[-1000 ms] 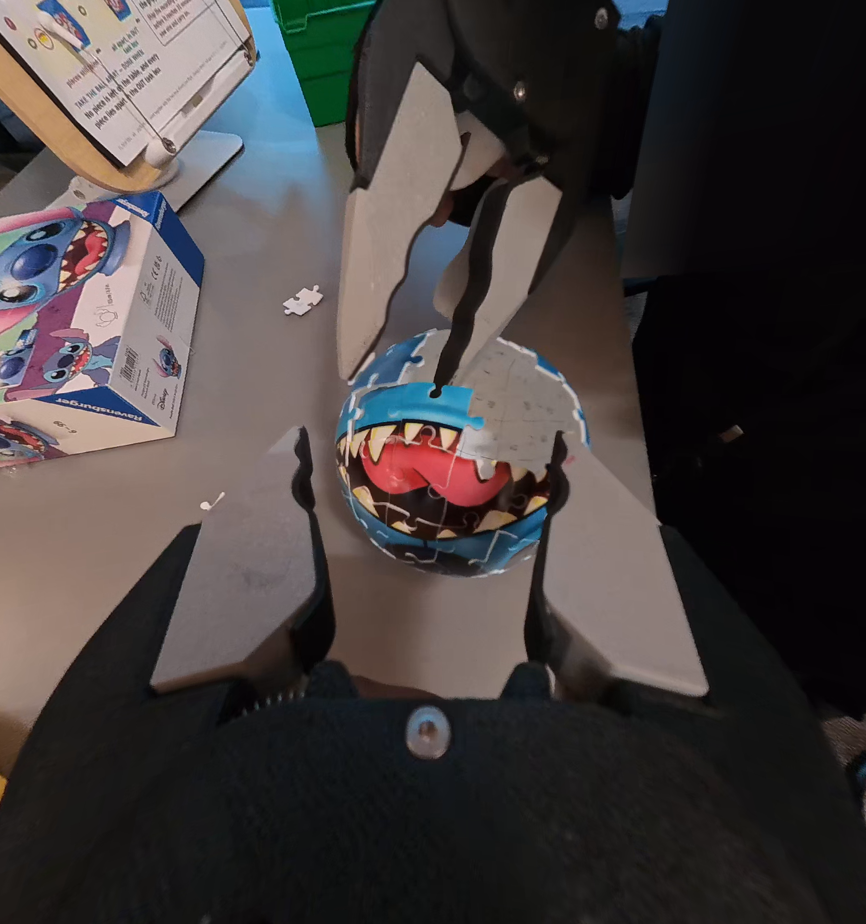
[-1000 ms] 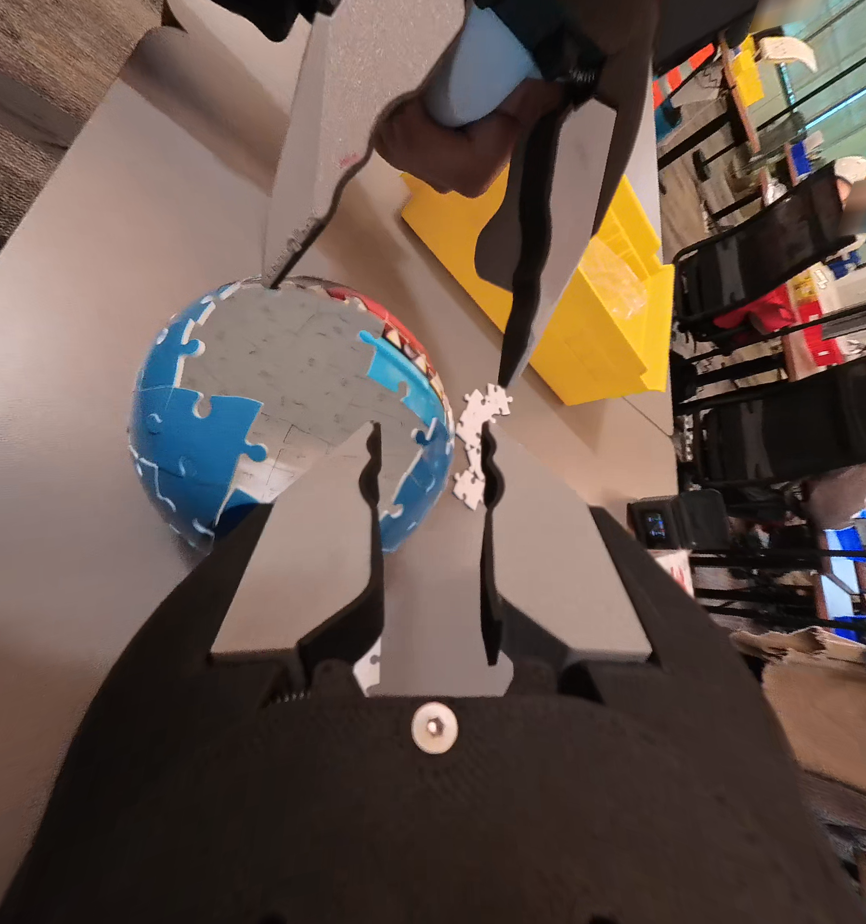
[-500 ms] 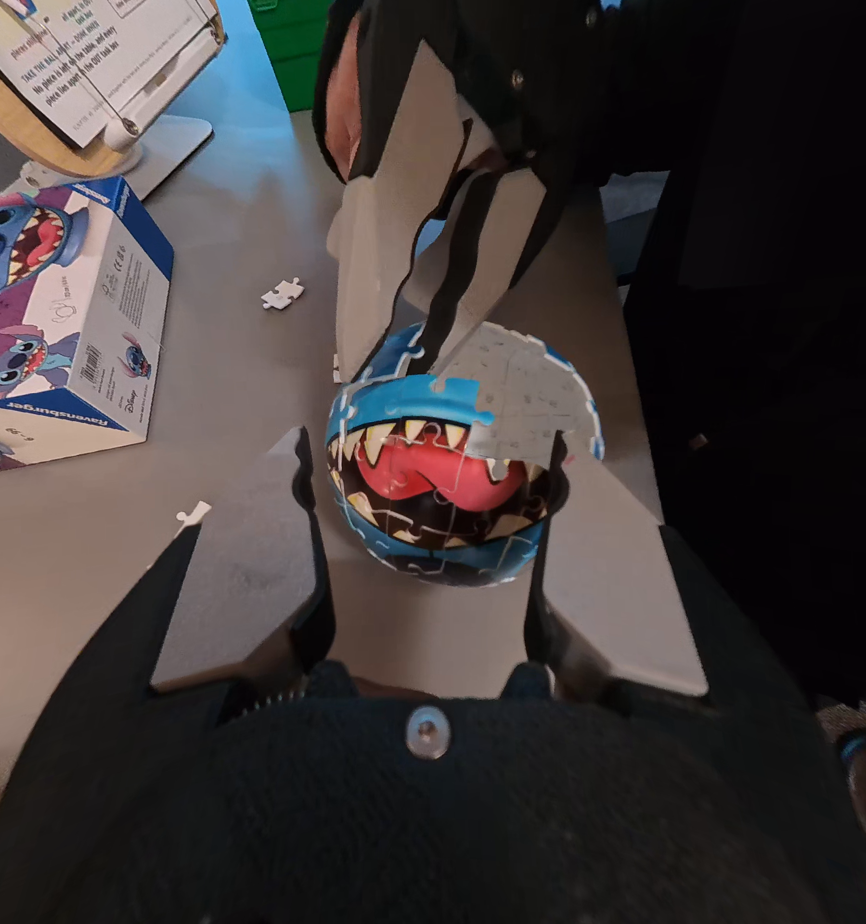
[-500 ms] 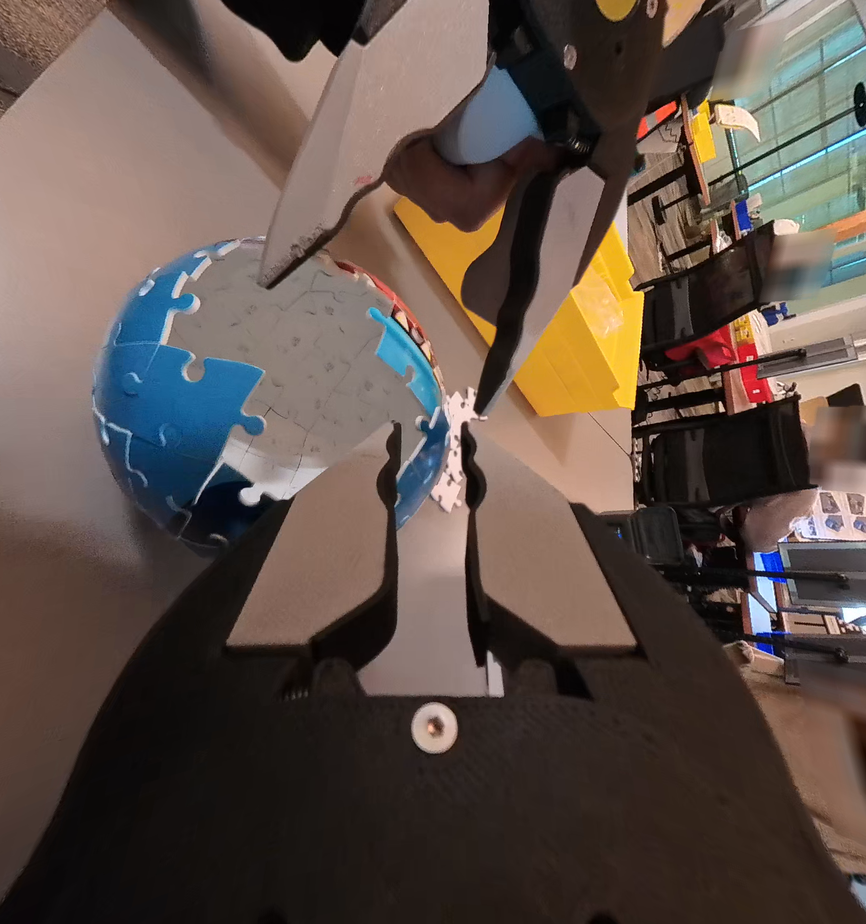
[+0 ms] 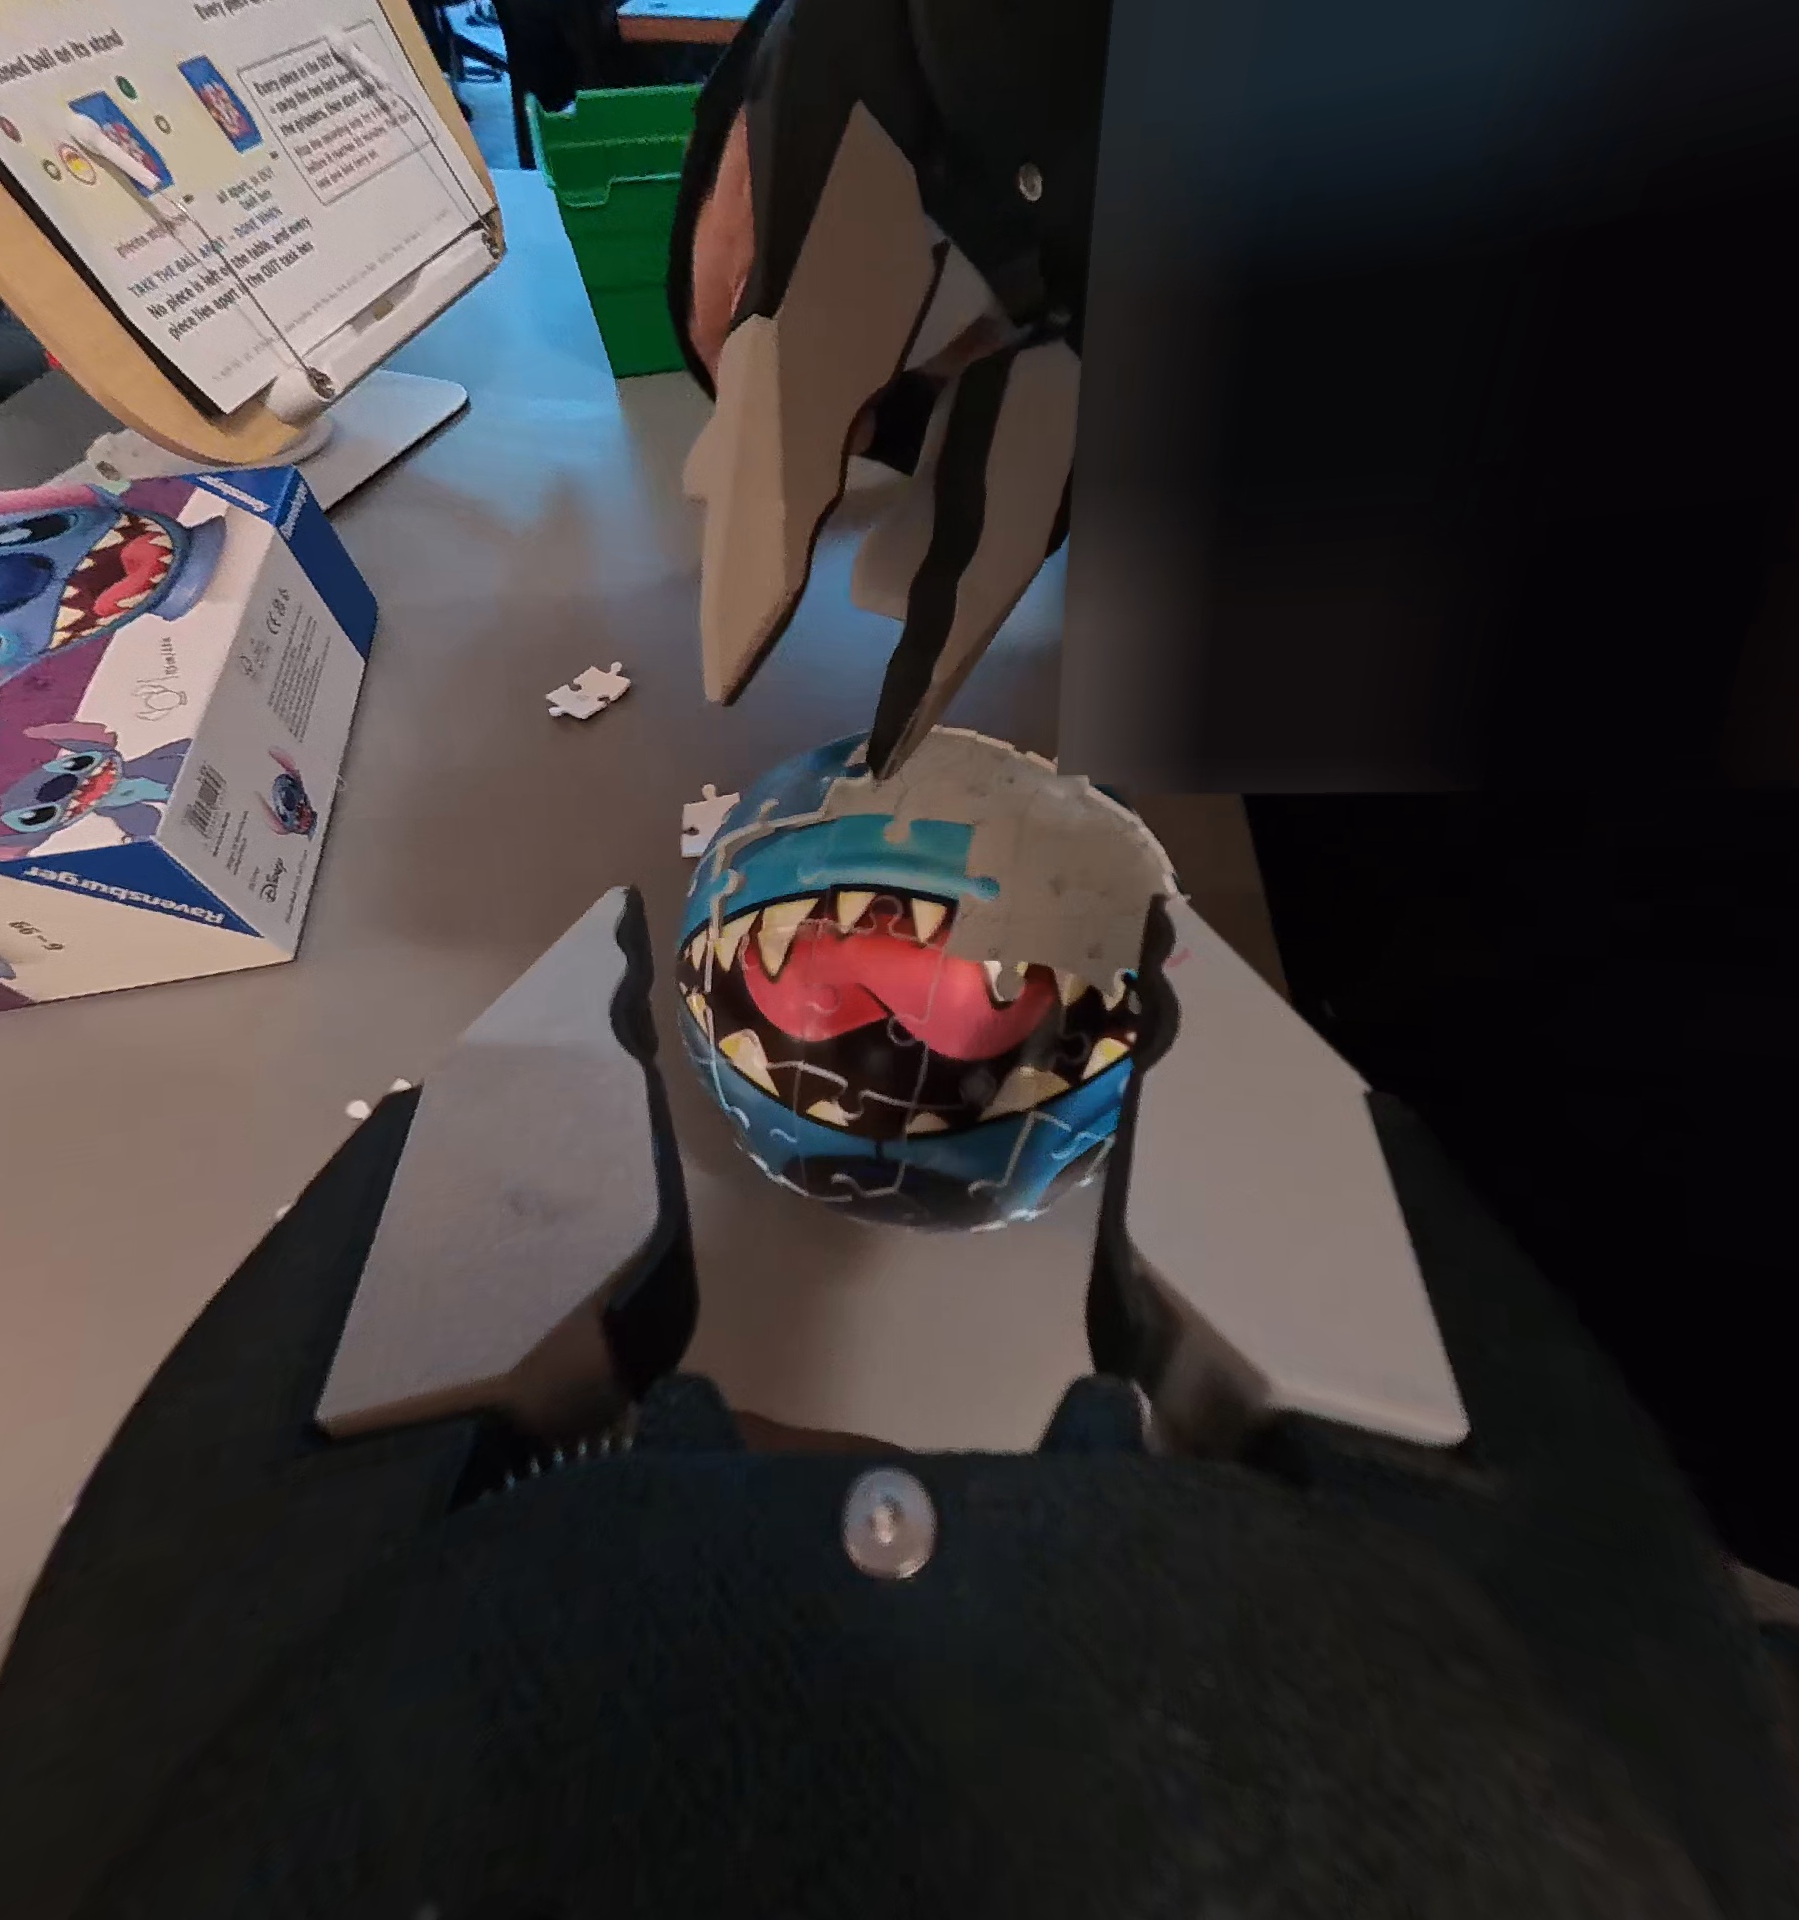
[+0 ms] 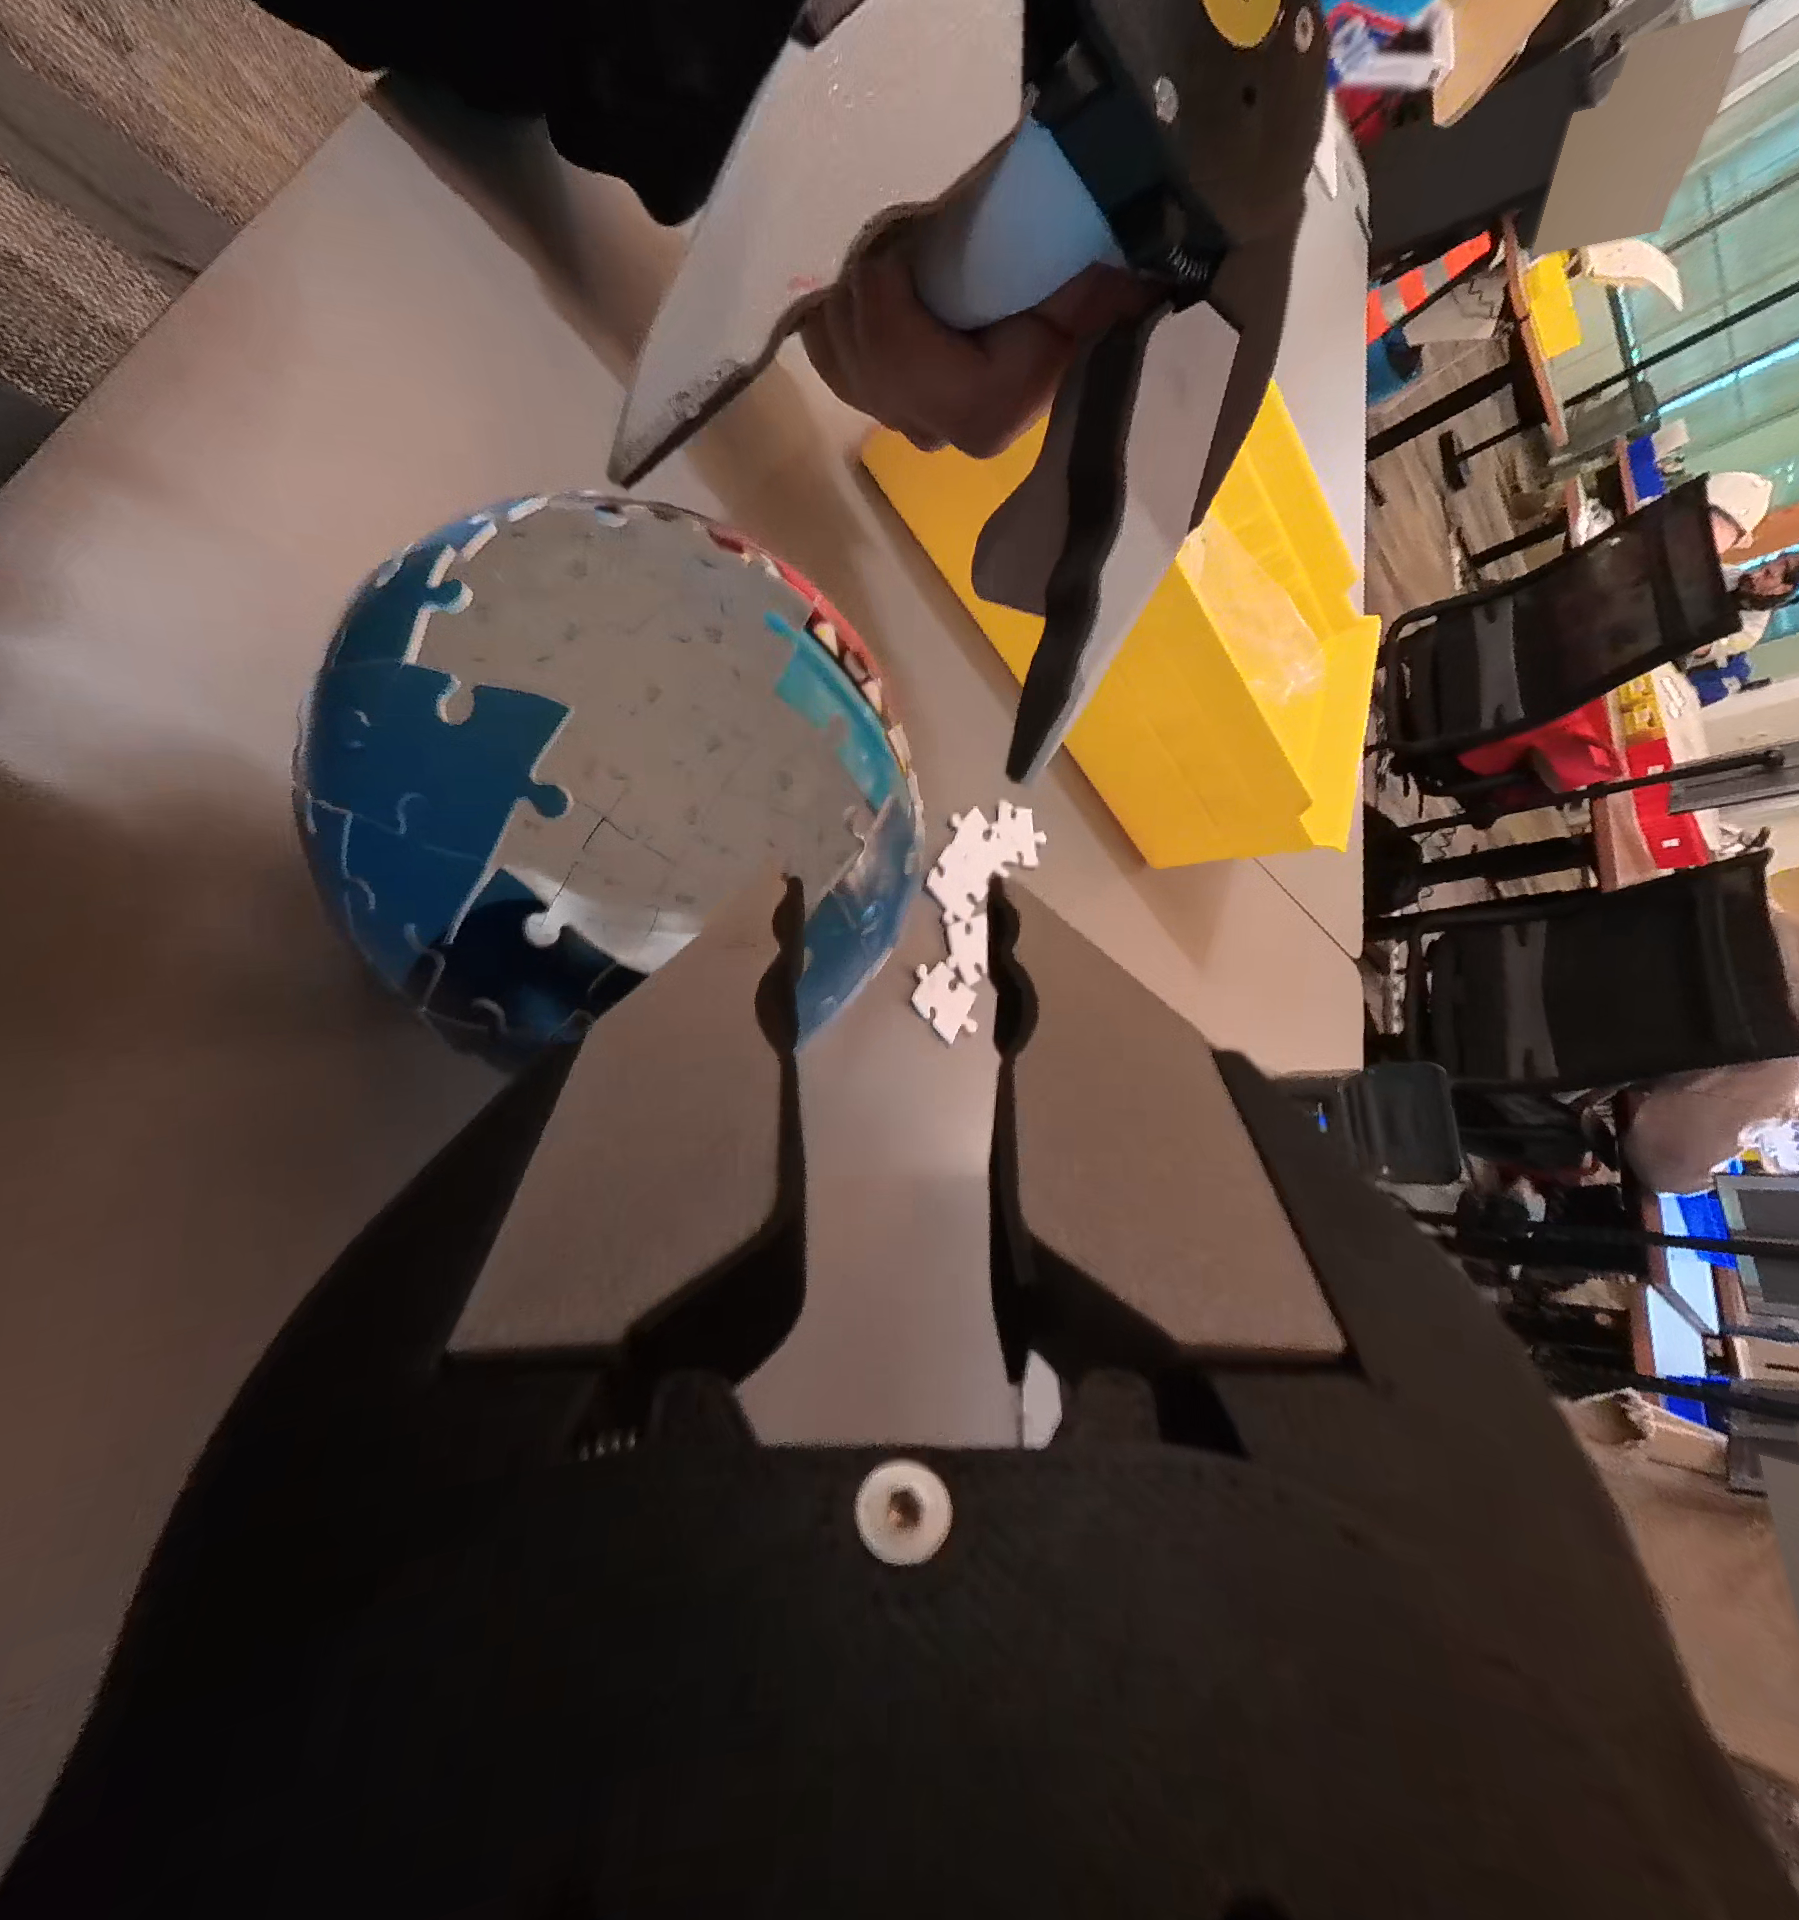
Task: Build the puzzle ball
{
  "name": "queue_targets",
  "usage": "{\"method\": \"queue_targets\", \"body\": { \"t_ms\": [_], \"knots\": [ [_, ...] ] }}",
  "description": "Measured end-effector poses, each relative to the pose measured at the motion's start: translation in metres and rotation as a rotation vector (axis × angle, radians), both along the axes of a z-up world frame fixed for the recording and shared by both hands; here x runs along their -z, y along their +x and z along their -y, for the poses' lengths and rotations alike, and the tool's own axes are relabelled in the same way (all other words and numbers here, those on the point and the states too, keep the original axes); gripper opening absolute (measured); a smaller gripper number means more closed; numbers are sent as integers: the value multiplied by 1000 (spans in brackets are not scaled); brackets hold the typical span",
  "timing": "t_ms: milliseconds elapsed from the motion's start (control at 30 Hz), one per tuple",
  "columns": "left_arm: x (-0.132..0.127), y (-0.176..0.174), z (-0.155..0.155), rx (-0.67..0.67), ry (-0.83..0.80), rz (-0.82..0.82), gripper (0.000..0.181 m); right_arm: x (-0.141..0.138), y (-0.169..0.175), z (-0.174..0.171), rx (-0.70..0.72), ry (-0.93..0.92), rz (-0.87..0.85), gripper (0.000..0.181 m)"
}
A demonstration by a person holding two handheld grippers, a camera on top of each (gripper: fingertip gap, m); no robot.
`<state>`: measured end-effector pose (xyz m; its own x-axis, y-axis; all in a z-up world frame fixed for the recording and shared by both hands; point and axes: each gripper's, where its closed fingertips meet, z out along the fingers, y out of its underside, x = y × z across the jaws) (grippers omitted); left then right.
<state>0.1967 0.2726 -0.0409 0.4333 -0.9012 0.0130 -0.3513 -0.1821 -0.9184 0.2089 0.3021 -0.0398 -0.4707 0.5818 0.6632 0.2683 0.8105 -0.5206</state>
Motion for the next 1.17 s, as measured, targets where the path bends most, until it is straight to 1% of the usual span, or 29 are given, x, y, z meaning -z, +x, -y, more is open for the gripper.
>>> {"method": "queue_targets", "body": {
  "t_ms": [133,200,367,500,700,800,867,967,1033,1100,1133,1167],
  "knots": [
    [-1,-2,1,13,-50,69,92,2,-1,4,29,-18,38,41],
    [0,-1,1,25,-74,110,91,1,-6,9,30,-14,30,40],
    [-1,4,3,48,-77,114,91,5,-19,11,46,80,20,44],
    [1,10,4,81,-81,81,91,6,-24,7,70,165,-4,41],
    [4,14,-2,97,-129,77,92,7,-26,4,80,177,-24,38],
    [9,13,-2,94,-141,73,92,8,-27,4,73,177,-39,34],
    [10,11,-2,80,-140,76,94,8,-26,6,57,169,-49,33],
    [7,2,0,50,-131,112,94,9,-22,9,27,137,-53,36],
    [6,-6,0,19,-126,129,94,10,-18,10,6,87,-54,32],
    [5,-15,0,-11,-132,157,97,9,-14,9,-4,15,-61,33],
    [6,-20,-1,-30,-139,172,97,9,-13,9,-13,-28,-63,37],
    [5,-24,-2,-45,-147,188,97,8,-12,10,-25,-73,-62,46]
  ]
}}
